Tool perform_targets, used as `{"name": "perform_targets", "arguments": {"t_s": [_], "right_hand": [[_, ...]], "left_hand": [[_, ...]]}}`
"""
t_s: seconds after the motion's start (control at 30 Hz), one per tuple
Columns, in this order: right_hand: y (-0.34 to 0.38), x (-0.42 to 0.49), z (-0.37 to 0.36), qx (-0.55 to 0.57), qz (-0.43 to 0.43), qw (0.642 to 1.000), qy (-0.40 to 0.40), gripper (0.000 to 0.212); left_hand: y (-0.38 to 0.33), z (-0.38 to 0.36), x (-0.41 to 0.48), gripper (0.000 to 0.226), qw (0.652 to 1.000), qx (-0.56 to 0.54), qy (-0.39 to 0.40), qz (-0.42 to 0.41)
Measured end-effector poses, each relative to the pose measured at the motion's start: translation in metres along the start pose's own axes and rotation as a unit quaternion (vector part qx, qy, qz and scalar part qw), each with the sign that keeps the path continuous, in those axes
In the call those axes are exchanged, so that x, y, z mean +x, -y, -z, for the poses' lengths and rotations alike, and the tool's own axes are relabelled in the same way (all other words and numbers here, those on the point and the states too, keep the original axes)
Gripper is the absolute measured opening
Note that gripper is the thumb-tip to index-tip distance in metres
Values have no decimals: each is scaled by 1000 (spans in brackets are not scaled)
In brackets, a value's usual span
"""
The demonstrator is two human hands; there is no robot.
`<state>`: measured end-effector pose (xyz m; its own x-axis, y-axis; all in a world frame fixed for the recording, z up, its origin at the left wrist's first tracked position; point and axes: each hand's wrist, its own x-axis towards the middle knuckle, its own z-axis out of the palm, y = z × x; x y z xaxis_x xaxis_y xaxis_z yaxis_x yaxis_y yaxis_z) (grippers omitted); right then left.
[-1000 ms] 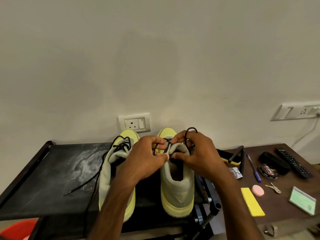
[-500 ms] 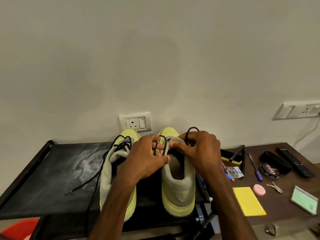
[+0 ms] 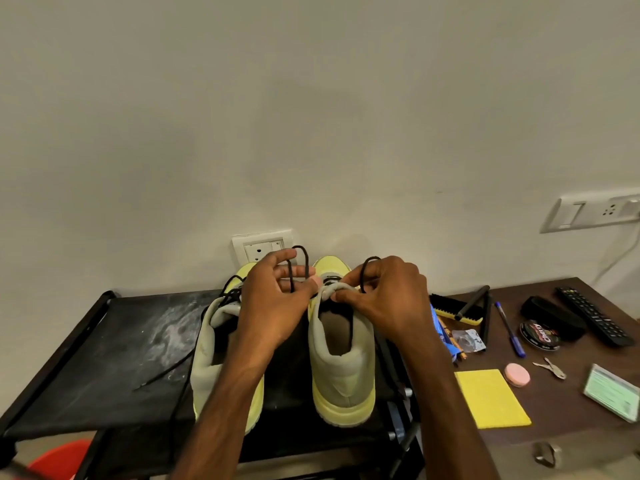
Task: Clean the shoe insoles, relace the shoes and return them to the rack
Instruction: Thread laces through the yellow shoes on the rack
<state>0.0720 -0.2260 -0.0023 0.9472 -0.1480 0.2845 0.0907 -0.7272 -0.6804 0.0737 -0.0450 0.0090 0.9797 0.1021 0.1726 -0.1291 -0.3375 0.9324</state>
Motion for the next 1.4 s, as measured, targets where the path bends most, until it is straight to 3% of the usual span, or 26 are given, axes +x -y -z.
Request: {"name": "perform_targets", "arguments": {"t_s": [0.23, 0.37, 0.5, 0.63, 0.7, 0.83, 1.0, 1.13, 1.27, 1.4], "right_hand": [[2, -4, -9, 41, -39, 998, -36, 29], [2, -7, -6, 54, -50, 997, -17, 28], [-4, -11, -5, 81, -47, 996, -3, 24], [-7, -20, 0, 157, -41, 987, 17, 11], [-4, -24, 10, 186, -46, 981, 9, 12], [27, -25, 37, 170, -49, 984, 0, 31], [81, -3, 80, 78, -60, 995, 18, 40], [132, 5, 113, 32, -55, 998, 26, 43], [175, 7, 132, 60, -32, 997, 26, 41], [208, 7, 147, 180, -26, 983, 22, 34]], "left_hand": [[-3, -15, -9, 45, 999, 30, -26, -1], [-10, -25, -1, 38, 998, 61, -30, 0], [-18, -21, 7, 35, 998, 30, -50, 14], [-31, -17, 10, 16, 995, -53, -89, 3], [-35, -16, 7, 20, 993, -71, -90, -8], [-43, 5, 7, 26, 993, -76, -83, -30], [-69, 32, 15, 30, 995, -67, -22, -72], [-97, 62, 17, 21, 993, -79, 22, -89], [-127, 88, 21, 13, 990, -88, 27, -110], [-162, 103, 29, 14, 985, -82, 13, -152]]}}
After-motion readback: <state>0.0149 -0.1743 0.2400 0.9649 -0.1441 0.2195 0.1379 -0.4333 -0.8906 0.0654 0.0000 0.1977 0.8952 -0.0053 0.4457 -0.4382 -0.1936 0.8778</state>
